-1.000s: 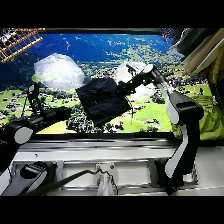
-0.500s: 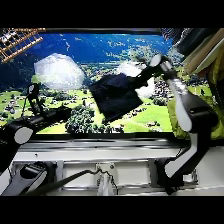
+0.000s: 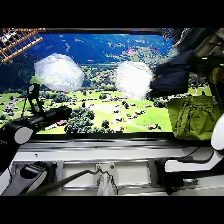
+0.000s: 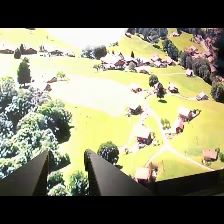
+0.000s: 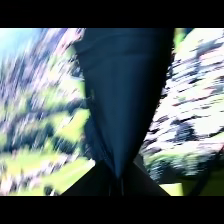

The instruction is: Fold the clothes and pants, and hang the long-sleeved shirts on hangers.

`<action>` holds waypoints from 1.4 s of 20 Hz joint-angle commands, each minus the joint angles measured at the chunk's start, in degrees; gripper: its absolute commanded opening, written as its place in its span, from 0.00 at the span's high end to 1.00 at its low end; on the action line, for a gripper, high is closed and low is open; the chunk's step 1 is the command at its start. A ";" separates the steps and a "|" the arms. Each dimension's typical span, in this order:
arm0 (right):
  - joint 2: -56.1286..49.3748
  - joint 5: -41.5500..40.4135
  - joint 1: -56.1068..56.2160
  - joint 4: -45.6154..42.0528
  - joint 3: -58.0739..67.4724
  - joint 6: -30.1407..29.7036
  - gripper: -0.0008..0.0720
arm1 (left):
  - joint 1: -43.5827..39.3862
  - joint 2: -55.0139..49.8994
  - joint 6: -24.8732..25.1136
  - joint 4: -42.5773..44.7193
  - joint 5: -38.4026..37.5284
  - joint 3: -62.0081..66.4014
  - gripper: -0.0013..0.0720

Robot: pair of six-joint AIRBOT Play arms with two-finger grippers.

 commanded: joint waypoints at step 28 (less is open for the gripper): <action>33.05 10.08 -20.17 -29.22 -50.53 13.70 0.02 | 0.02 -0.02 0.02 0.02 0.02 0.07 0.64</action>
